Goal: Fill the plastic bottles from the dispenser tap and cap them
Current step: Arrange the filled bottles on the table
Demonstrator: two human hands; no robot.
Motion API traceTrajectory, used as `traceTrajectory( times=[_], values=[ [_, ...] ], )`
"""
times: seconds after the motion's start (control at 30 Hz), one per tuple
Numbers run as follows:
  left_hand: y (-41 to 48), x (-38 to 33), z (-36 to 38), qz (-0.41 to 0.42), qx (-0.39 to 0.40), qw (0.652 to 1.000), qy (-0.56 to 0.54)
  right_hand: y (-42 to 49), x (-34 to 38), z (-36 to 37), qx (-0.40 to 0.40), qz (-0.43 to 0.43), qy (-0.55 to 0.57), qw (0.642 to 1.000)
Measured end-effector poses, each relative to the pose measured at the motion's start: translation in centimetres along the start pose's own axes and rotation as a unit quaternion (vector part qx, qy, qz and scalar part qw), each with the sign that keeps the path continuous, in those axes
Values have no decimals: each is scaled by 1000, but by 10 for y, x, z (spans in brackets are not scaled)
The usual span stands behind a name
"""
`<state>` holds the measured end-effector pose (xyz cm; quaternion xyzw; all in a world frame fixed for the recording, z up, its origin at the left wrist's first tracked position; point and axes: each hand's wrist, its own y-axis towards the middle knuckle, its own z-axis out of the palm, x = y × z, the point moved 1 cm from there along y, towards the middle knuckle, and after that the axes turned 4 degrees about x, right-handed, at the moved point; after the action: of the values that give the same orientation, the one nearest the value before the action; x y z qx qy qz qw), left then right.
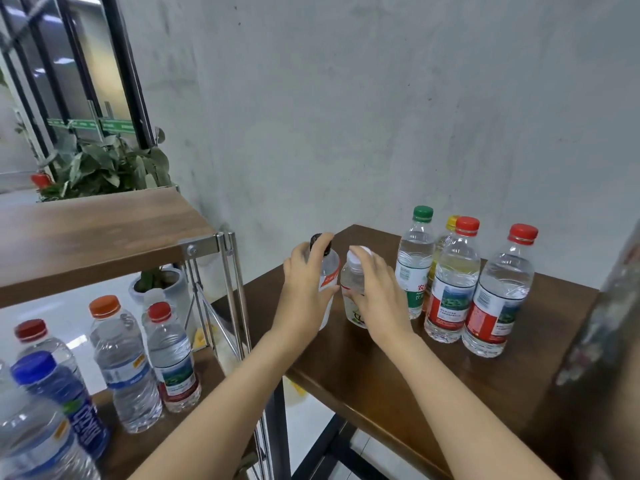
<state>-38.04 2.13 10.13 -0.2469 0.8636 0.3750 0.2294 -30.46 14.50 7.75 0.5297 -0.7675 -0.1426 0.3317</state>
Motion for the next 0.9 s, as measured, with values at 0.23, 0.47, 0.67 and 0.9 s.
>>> traceTrajectory(
  times=[0.23,0.47,0.67,0.9],
  values=[
    [-66,-21,-30,22,-12,1000,11,-51,23,-27,-22,-11,10,1000],
    [-133,-25,-81,10,-30,999,-29,-94,67,-52,-1,-44,-1,999],
    [-181,-7,-121,-2,-53,999,-10,-117,117,-56,23,-78,115,990],
    [-205,46,-154,-65,-104,992,35,-119,164,-13,114,-83,226,964]
  ],
)
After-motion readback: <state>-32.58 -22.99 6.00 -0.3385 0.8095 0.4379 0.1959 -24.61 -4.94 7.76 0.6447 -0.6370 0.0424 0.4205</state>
